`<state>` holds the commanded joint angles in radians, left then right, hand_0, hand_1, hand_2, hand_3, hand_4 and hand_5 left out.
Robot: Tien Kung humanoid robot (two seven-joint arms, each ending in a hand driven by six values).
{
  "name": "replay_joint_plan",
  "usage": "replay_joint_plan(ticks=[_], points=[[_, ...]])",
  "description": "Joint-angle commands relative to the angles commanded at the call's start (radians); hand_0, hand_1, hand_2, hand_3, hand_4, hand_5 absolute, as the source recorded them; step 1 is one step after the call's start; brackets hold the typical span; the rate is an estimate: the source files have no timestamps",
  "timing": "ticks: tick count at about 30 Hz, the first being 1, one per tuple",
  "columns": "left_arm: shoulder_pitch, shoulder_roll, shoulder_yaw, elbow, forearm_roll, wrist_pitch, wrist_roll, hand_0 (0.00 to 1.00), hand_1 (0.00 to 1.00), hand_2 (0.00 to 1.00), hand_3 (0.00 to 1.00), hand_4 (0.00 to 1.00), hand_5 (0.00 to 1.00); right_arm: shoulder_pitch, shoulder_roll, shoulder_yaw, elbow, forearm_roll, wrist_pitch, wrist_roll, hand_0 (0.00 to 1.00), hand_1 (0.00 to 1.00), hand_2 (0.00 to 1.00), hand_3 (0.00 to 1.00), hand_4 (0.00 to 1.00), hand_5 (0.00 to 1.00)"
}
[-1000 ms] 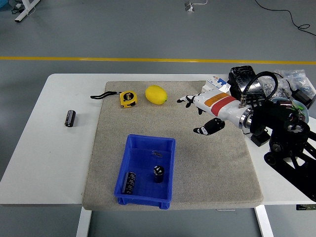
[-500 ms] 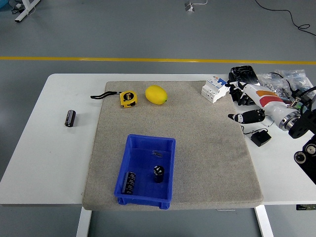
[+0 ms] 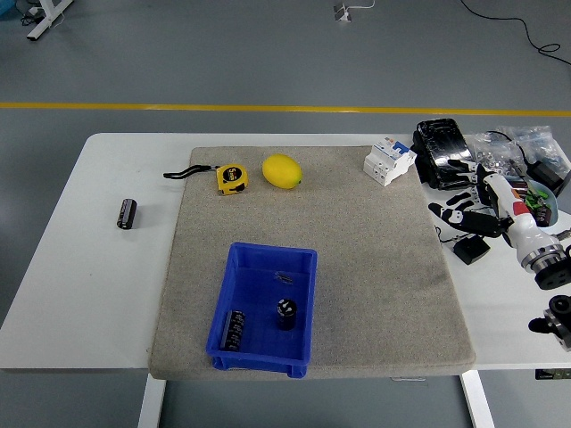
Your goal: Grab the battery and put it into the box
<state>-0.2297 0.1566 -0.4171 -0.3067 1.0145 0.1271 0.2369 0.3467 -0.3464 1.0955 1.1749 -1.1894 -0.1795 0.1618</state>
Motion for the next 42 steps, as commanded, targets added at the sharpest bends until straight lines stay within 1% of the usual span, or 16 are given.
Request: replay_joint_plan(ticks=[3,8,9,11,14,15,20,21,25,26,27,32,33,38,39,42], points=[[0.002,0.001,0.005,0.000,-0.006,0.000,-0.003,0.670,0.631,0.649,0.636,0.653,0.685,-0.050,0.030,0.019,0.023,0.102,0.005,0.025,0.468,0.486,0.707,0.839,0.899,0.231],[0.006,0.002,0.003,0.001,-0.005,0.002,-0.002,0.670,0.631,0.649,0.636,0.653,0.685,-0.131,0.081,0.032,0.072,0.199,0.021,0.061,0.468,0.486,0.707,0.839,0.899,0.231],[0.007,0.002,0.002,0.001,-0.003,0.002,-0.002,0.670,0.625,0.650,0.636,0.653,0.685,-0.146,0.095,0.037,0.078,0.225,0.025,0.070,0.493,0.501,0.709,0.833,0.903,0.262],[0.007,0.002,0.001,0.001,-0.001,0.002,-0.001,0.670,0.625,0.650,0.636,0.653,0.685,-0.170,0.122,0.051,0.084,0.267,0.037,0.086,0.493,0.501,0.709,0.833,0.903,0.262],[0.006,0.002,0.001,0.001,0.002,0.001,-0.001,0.670,0.625,0.650,0.636,0.653,0.685,-0.190,0.145,0.065,0.082,0.274,0.045,0.104,0.493,0.501,0.709,0.833,0.903,0.262],[0.005,0.002,0.001,0.001,0.003,0.001,-0.001,0.670,0.626,0.651,0.636,0.654,0.686,-0.194,0.147,0.064,0.081,0.273,0.049,0.107,0.600,0.604,0.750,0.833,0.937,0.334],[0.001,0.001,-0.002,-0.001,0.008,-0.001,0.001,0.670,0.626,0.651,0.636,0.654,0.686,-0.203,0.142,0.051,0.074,0.277,0.114,0.094,0.600,0.604,0.750,0.833,0.937,0.334],[0.000,0.001,-0.001,-0.001,0.008,-0.001,0.001,0.670,0.632,0.651,0.636,0.654,0.687,-0.204,0.142,0.050,0.073,0.278,0.123,0.093,0.733,0.761,0.825,0.845,0.998,0.507],[-0.001,0.000,0.001,-0.002,0.008,-0.001,0.000,0.670,0.632,0.651,0.636,0.654,0.687,-0.203,0.143,0.043,0.068,0.288,0.148,0.093,0.733,0.761,0.825,0.845,0.998,0.507],[0.000,0.000,0.000,-0.002,0.008,-0.001,-0.001,0.670,0.632,0.651,0.636,0.654,0.687,-0.202,0.144,0.040,0.068,0.289,0.145,0.092,0.733,0.761,0.825,0.845,0.998,0.507],[0.000,0.000,-0.001,-0.002,0.009,0.000,-0.001,0.669,0.636,0.650,0.637,0.654,0.687,-0.200,0.144,0.038,0.066,0.287,0.141,0.091,0.750,0.797,0.837,0.854,0.998,0.581],[0.000,0.003,-0.004,-0.003,0.015,-0.005,0.000,0.669,0.636,0.650,0.637,0.654,0.687,-0.197,0.143,0.035,0.056,0.278,0.134,0.083,0.750,0.797,0.837,0.854,0.998,0.581],[0.000,0.003,-0.005,-0.003,0.017,-0.005,0.001,0.669,0.637,0.652,0.636,0.653,0.684,-0.197,0.143,0.036,0.055,0.280,0.134,0.083,0.750,0.798,0.839,0.859,0.998,0.656],[0.004,0.001,-0.008,-0.003,0.023,-0.006,0.001,0.669,0.637,0.652,0.636,0.653,0.684,-0.197,0.145,0.041,0.055,0.286,0.132,0.083,0.750,0.798,0.839,0.859,0.998,0.656],[0.004,0.001,-0.009,-0.003,0.025,-0.006,0.001,0.669,0.639,0.652,0.636,0.654,0.685,-0.197,0.145,0.044,0.055,0.282,0.129,0.081,0.748,0.796,0.838,0.860,0.998,0.679],[0.003,0.001,-0.010,-0.003,0.026,-0.007,0.001,0.669,0.639,0.652,0.636,0.654,0.685,-0.197,0.146,0.052,0.057,0.273,0.125,0.079,0.748,0.796,0.838,0.860,0.998,0.679]])
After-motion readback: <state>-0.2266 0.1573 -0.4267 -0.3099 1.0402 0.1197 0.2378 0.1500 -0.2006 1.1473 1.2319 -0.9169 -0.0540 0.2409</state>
